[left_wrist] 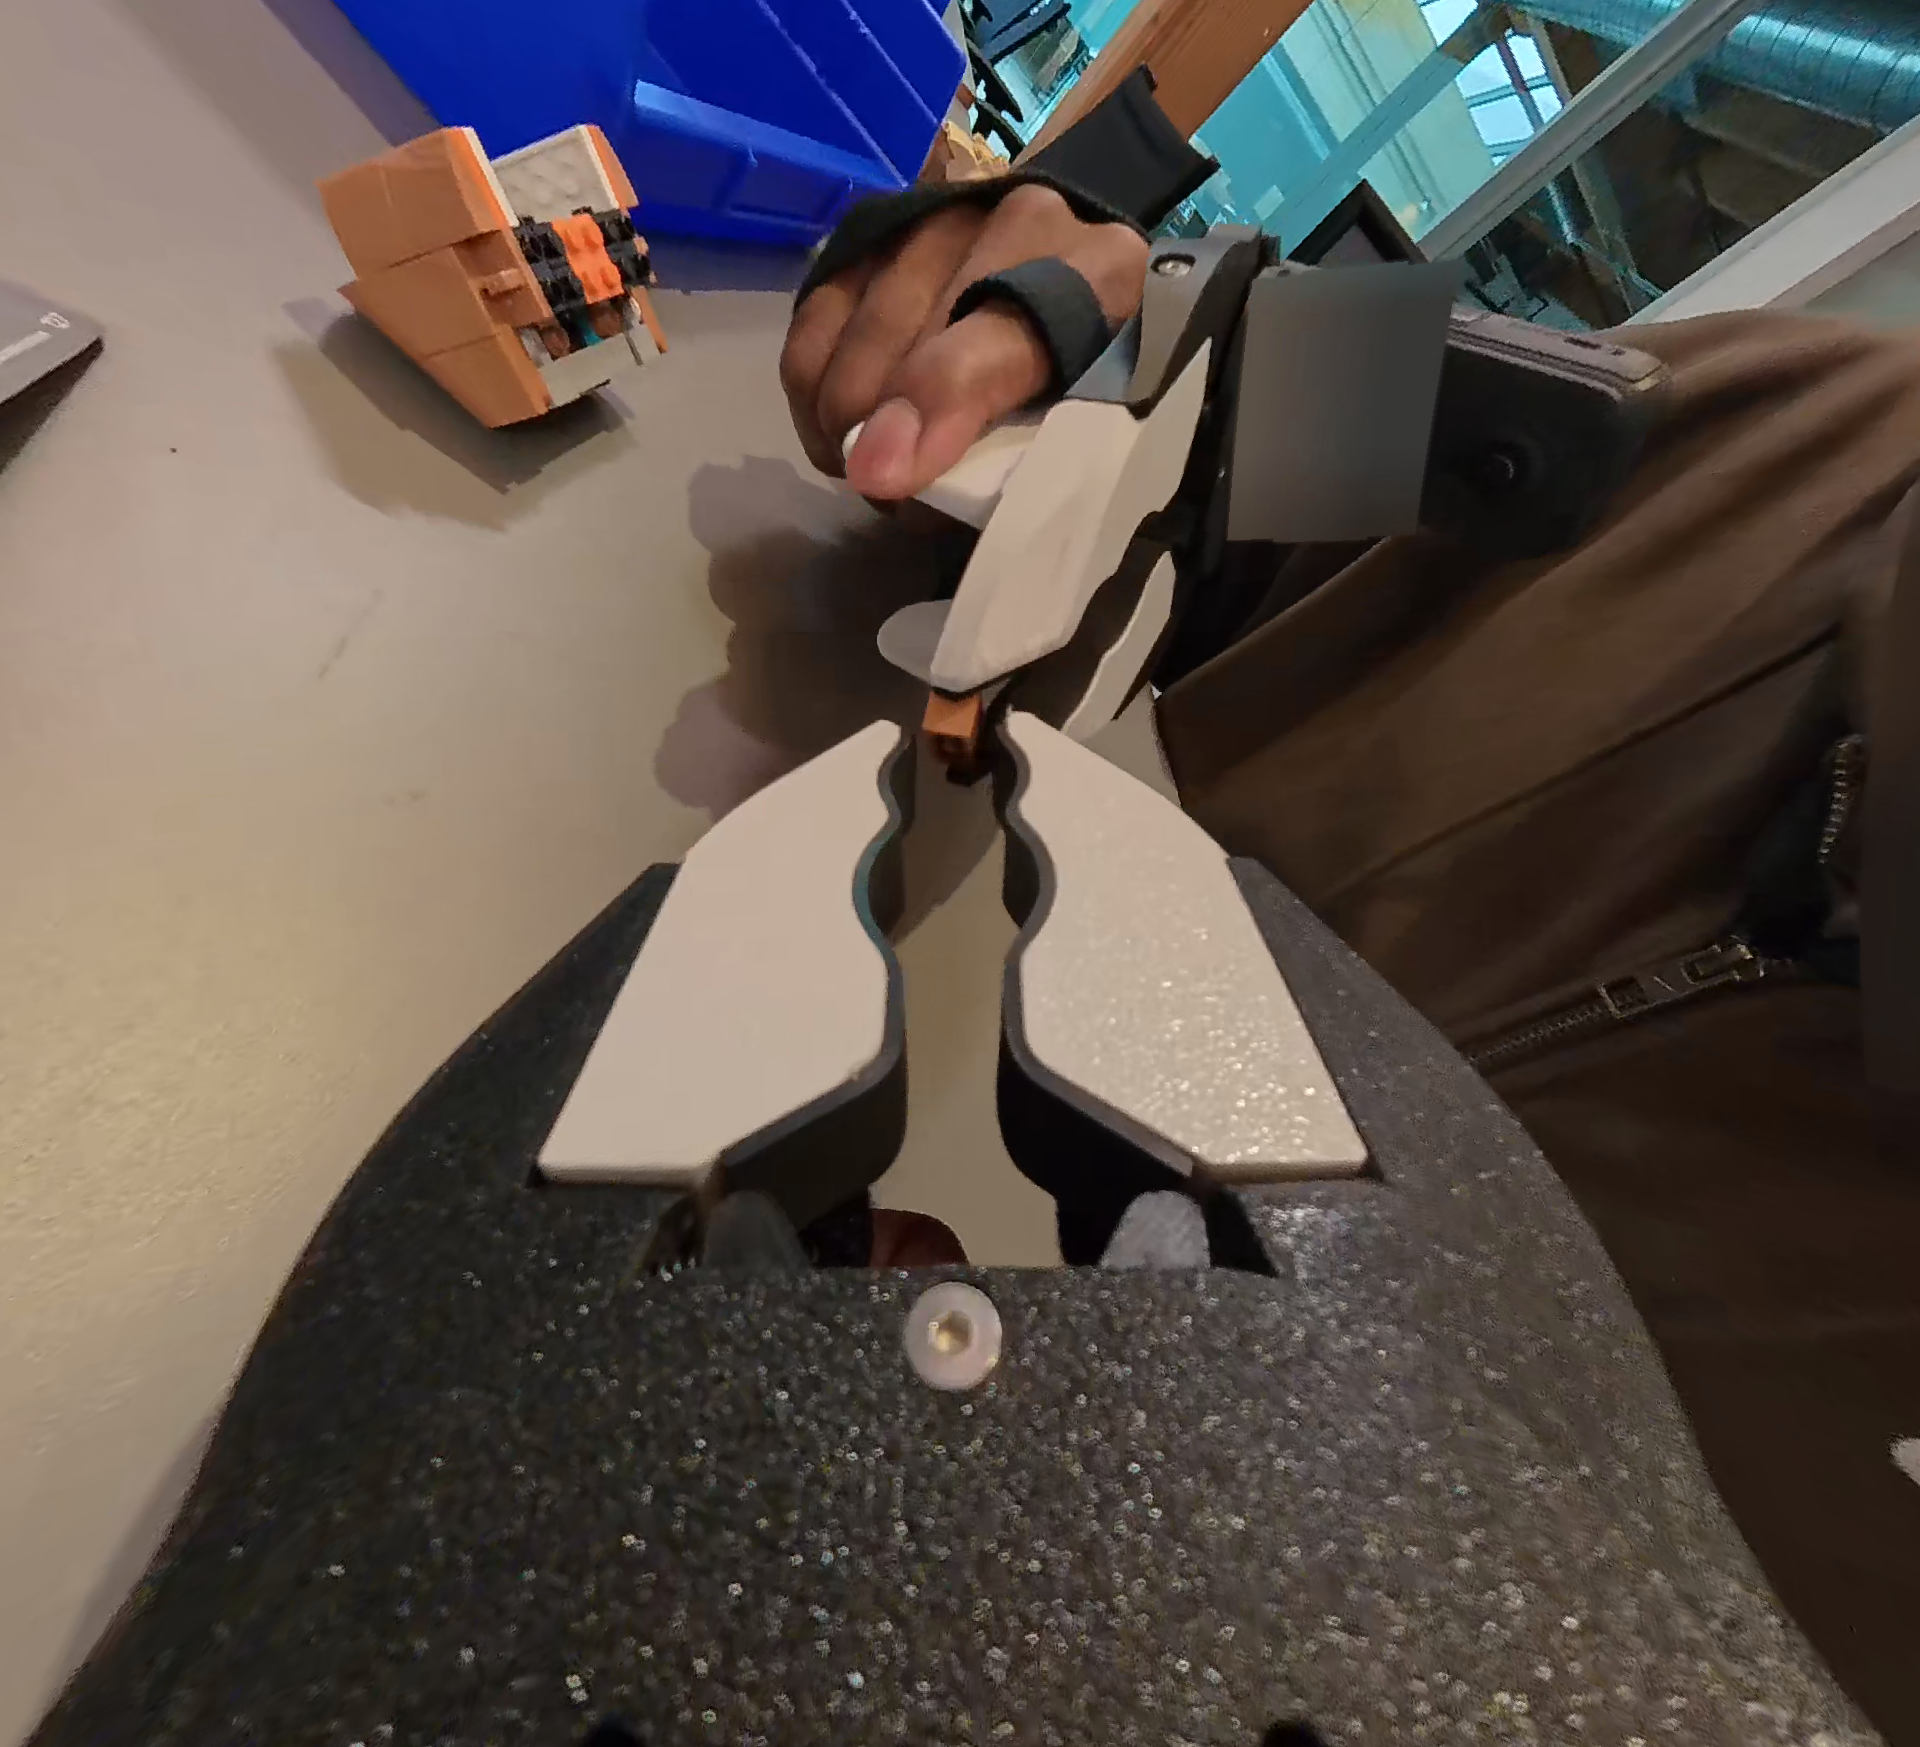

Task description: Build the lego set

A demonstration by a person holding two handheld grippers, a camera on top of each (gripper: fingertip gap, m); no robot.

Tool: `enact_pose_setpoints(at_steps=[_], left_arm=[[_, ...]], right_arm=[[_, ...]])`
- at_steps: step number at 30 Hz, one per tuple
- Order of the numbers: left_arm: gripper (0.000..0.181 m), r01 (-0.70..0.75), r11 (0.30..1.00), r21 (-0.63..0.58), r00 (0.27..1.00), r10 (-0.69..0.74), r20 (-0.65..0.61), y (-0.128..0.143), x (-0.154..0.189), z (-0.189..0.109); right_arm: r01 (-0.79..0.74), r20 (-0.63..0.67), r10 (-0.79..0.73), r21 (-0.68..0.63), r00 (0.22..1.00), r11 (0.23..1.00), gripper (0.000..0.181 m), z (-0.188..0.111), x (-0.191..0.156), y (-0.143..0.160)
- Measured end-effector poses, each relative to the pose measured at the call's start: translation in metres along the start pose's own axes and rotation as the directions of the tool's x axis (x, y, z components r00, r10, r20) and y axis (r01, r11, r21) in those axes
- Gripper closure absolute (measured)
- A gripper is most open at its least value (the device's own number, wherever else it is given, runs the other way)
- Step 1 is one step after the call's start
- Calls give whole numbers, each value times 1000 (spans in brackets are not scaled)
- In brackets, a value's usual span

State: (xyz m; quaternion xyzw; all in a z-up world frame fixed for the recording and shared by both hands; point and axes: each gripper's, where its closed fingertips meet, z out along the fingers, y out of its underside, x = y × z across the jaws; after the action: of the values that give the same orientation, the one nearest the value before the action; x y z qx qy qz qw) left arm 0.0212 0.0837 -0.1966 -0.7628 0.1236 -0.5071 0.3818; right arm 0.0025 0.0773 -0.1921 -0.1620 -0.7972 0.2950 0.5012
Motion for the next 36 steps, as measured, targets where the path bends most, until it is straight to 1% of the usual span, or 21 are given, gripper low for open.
enact_pose_setpoints(at_steps=[1, 3, 5, 7, 11, 15, 16, 18, 20, 21, 23, 25, 27, 29, 30, 32, 35, 36], left_arm=[[173, -5, 1000, 6, 1000, 5, -11, -1, 2, 1], [173, -23, 1000, 16, 999, 23, -30, -2, 5, 1], [173, -27, 1000, 9, 998, 27, -53, 0, 9, 1], [173, -27, 999, -16, 996, 26, -89, 4, 14, 2], [173, -44, 996, -82, 990, 32, -137, 14, 23, 6], [173, -48, 993, -105, 989, 33, -147, 18, 25, 8], [173, -49, 994, -99, 991, 36, -133, 17, 23, 8], [170, -62, 994, -87, 997, 57, -57, 14, 14, 7], [154, -105, 986, -133, 989, 118, 88, 17, -3, 4], [146, -140, 974, -177, 970, 171, 173, 21, -11, 1], [137, -223, 931, -289, 887, 317, 335, 29, -27, -4], [136, -270, 869, -414, 791, 445, 419, 38, -34, -5], [136, -279, 814, -509, 726, 526, 443, 47, -37, -2], [138, -282, 771, -571, 685, 578, 443, 55, -38, 0], [140, -281, 763, -582, 678, 587, 442, 57, -38, 0], [149, -280, 770, -574, 694, 575, 433, 60, -36, 3], [160, -282, 778, -561, 685, 573, 450, 58, -38, 2], [161, -284, 780, -558, 685, 572, 450, 58, -38, 2]], right_arm=[[-4, -7, 4, 4, 1000, 1000, 163, 0, 1, -2], [-14, -3, 14, 22, 1000, 1000, 162, -2, 1, -4], [-37, 32, 36, 58, 999, 998, 161, -5, -2, -7], [-51, 62, 46, 92, 997, 994, 159, -8, -4, -10], [-36, 119, 20, 136, 993, 990, 157, -12, -13, -16], [-9, 142, -11, 136, 990, 991, 164, -12, -20, -17], [-7, 139, -10, 119, 990, 993, 164, -11, -18, -14], [-15, 138, 5, 73, 990, 997, 164, -10, -15, -6], [-31, 141, 26, 29, 990, 999, 164, -11, -11, 2], [-37, 134, 35, 9, 990, 999, 164, -12, -8, 6], [-46, 114, 48, -15, 992, 999, 164, -15, -1, 11], [-59, 105, 63, -37, 992, 998, 164, -17, 4, 16], [-65, 105, 71, -55, 992, 996, 164, -19, 6, 19], [-66, 108, 74, -75, 991, 995, 164, -20, 6, 23], [-67, 113, 76, -84, 991, 994, 164, -20, 5, 24], [-72, 132, 85, -105, 988, 992, 164, -20, 2, 27], [-85, 180, 110, -142, 978, 986, 164, -20, -5, 30], [-91, 202, 121, -154, 972, 984, 164, -20, -9, 31]])
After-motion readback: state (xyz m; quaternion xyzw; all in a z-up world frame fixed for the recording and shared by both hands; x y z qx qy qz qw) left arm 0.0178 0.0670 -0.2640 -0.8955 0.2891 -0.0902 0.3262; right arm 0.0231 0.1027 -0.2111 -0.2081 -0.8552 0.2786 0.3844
